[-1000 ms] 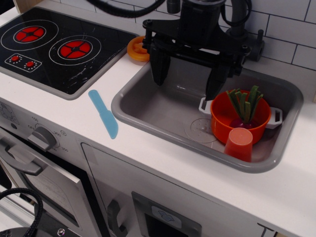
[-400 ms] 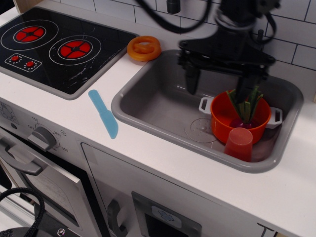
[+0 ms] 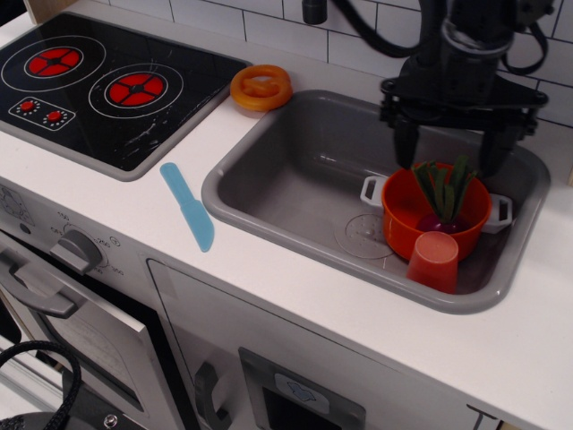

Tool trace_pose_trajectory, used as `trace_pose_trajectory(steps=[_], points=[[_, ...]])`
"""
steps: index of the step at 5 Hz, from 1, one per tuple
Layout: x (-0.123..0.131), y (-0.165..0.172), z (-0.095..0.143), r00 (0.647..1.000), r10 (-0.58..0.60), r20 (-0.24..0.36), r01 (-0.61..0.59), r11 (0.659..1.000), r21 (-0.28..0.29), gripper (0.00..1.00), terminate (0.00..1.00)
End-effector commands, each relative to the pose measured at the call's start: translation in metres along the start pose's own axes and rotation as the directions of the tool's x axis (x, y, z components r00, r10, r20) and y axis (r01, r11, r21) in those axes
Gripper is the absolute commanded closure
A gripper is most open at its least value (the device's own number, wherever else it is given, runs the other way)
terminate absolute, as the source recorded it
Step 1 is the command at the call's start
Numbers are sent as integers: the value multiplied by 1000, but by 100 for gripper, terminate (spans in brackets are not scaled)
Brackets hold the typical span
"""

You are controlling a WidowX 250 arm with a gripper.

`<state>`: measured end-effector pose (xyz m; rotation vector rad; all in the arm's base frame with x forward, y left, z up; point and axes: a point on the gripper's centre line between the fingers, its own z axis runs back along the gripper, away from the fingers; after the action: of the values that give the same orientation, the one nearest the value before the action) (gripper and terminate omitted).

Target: Take beet from pot sink

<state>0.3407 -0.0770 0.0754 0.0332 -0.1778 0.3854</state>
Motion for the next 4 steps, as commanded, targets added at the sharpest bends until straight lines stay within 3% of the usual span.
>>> trace_pose_trajectory(steps=[1,2,3,4], points=[[15,-17,-7,999,38,-33,-40,998,-50,0,0],[11,-17,-17,998,60,-37,-60,998,5,0,0],[11,-15,-21,998,59,-13,-58,998,24,100,0],[14,-11,-13,997,77,16,-77,997,8,100,0]])
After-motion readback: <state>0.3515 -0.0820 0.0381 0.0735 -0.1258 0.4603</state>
